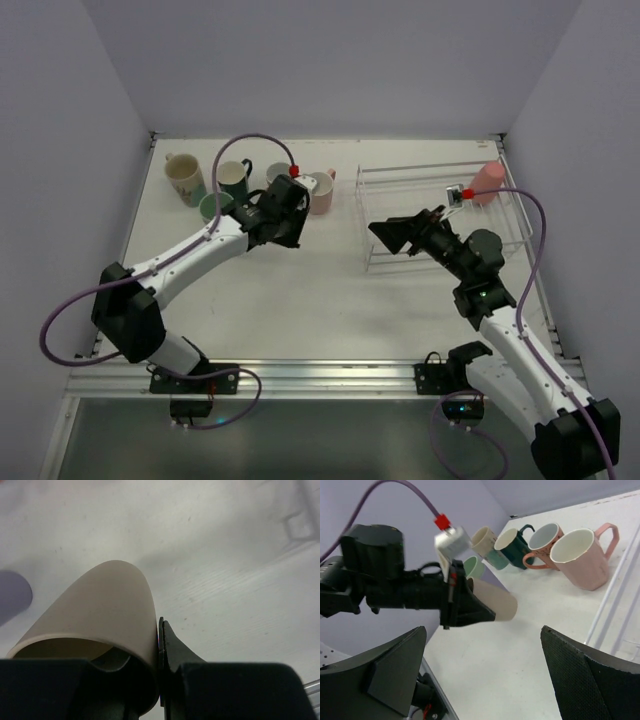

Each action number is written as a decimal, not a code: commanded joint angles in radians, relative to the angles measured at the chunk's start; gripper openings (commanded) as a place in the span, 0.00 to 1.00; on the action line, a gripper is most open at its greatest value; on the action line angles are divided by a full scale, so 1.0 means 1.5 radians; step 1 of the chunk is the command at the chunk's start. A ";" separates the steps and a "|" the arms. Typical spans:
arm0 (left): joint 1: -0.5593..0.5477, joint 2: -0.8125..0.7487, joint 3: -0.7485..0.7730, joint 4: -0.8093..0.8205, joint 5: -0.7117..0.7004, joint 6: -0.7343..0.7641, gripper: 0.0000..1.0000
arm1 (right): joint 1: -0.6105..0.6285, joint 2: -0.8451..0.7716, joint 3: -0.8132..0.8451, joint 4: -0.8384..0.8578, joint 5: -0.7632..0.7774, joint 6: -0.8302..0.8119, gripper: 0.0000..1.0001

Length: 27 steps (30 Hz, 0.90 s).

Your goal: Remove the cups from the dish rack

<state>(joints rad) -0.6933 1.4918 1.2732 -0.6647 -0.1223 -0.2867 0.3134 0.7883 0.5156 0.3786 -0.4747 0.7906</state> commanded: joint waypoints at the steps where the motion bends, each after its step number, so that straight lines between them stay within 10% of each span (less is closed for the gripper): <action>1: 0.001 0.044 -0.018 -0.086 -0.059 0.046 0.00 | 0.001 -0.012 0.022 -0.079 0.037 -0.064 0.99; 21: 0.113 0.137 -0.073 0.026 0.021 0.087 0.00 | 0.000 0.003 0.006 -0.064 0.025 -0.077 0.99; 27: 0.119 0.132 -0.059 0.021 0.006 0.089 0.56 | 0.001 0.011 0.007 -0.061 0.032 -0.077 0.99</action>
<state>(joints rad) -0.5236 1.6871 1.1625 -0.6601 -0.1169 -0.1692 0.3134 0.7990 0.5194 0.2638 -0.4541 0.6945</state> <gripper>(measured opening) 0.435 0.989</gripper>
